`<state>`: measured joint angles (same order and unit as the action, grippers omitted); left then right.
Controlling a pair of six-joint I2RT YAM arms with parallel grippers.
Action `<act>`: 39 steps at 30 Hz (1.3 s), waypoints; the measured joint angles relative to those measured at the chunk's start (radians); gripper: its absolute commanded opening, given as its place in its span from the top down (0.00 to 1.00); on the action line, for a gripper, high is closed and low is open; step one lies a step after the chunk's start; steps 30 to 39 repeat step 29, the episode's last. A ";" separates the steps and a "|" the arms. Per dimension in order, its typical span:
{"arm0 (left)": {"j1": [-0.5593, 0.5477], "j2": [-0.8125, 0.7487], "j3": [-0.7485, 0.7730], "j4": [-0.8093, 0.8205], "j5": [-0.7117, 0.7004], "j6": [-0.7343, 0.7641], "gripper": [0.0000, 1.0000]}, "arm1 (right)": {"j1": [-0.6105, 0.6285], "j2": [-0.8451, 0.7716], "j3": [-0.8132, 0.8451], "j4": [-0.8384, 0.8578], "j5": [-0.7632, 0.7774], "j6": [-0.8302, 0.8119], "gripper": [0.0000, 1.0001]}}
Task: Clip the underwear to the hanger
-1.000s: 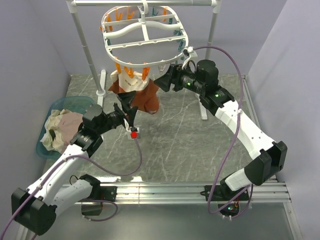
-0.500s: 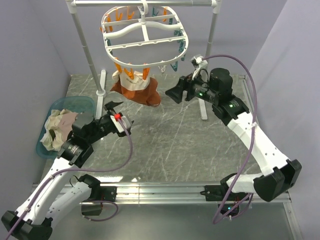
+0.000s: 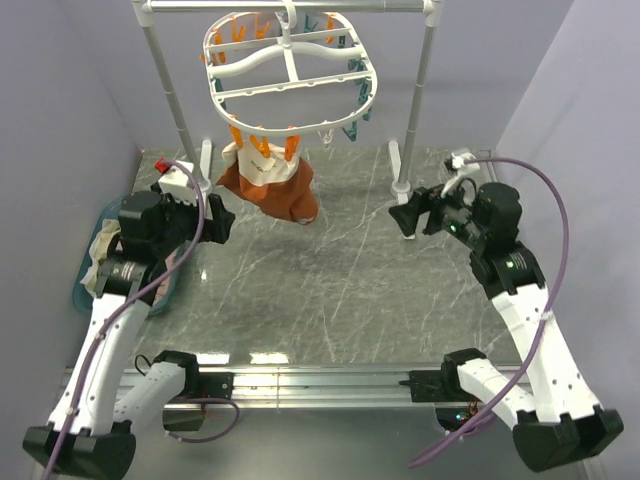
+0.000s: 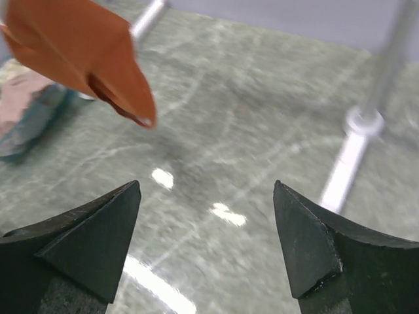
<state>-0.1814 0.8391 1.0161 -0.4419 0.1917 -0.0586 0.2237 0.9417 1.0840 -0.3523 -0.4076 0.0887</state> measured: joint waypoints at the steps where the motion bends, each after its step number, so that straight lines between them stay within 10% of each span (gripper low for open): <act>1: 0.030 0.025 0.010 -0.035 0.004 -0.024 0.01 | -0.026 -0.031 -0.031 -0.009 0.003 -0.002 0.11; 18: 0.105 0.064 -0.047 -0.188 -0.013 -0.097 0.01 | -0.277 -0.288 -0.315 -0.069 -0.009 0.048 0.07; 39: 0.106 0.038 -0.075 -0.141 -0.122 -0.095 0.00 | -0.299 -0.365 -0.354 -0.060 -0.040 0.052 0.04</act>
